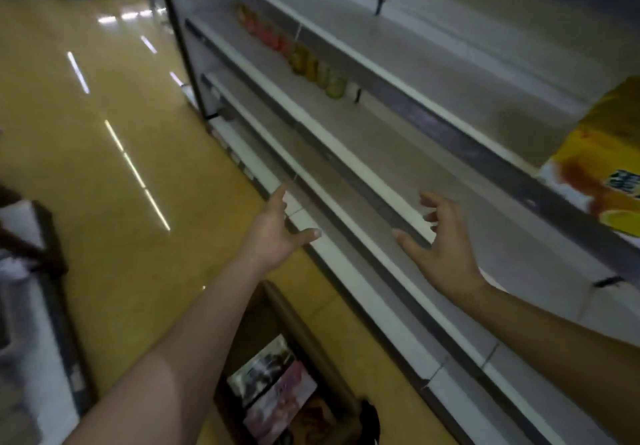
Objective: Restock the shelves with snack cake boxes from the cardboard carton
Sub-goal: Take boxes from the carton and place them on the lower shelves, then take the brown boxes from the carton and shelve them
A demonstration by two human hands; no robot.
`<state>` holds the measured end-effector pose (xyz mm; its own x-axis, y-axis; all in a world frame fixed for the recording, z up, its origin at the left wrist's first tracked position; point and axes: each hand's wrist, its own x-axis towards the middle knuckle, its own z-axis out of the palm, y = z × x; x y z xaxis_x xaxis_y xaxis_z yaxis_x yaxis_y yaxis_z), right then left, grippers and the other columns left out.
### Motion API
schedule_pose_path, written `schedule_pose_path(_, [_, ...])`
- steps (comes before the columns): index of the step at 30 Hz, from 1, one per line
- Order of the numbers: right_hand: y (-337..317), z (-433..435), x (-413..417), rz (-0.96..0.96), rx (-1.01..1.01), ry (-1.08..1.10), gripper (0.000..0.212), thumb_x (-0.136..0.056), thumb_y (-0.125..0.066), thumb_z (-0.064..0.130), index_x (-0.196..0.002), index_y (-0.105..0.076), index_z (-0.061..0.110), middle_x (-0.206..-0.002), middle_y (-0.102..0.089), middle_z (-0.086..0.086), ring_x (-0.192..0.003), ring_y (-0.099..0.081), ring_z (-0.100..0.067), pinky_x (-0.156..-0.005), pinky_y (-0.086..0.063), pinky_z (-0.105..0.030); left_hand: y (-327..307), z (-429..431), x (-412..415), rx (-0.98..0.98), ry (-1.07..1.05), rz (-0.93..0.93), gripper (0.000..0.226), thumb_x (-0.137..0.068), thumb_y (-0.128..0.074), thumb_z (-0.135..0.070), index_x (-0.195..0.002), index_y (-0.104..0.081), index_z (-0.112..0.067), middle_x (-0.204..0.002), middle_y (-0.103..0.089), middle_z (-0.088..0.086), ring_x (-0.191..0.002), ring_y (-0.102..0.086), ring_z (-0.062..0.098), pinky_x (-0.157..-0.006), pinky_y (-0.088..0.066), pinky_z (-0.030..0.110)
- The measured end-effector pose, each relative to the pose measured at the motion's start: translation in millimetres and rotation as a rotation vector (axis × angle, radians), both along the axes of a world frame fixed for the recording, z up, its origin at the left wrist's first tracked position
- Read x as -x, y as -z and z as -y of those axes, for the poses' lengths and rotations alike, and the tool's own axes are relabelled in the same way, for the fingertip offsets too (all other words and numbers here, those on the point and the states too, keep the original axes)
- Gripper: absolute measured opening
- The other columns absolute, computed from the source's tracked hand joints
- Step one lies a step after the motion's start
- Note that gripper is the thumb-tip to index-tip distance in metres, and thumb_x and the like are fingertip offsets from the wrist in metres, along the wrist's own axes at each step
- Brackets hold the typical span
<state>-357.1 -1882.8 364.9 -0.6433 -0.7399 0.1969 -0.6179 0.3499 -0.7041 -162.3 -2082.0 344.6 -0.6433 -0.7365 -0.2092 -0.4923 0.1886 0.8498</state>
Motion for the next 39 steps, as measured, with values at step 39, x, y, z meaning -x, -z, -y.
schedule_pose_path(39, [599.0,96.1,-165.0,0.443,-0.838,-0.450,0.075,-0.090,-0.074,0.038,-0.152,-0.037,0.016,-0.144,-0.043,-0.008,-0.127,-0.050,-0.023,-0.098,-0.044,-0.033,584.8,-94.4,-180.0,-0.615,-0.749,0.475,0.059,-0.096,-0.064,-0.044,-0.142,-0.046,-0.012,-0.133,-0.063,0.011,-0.114,-0.064,0.032,-0.098,-0.055,0.049])
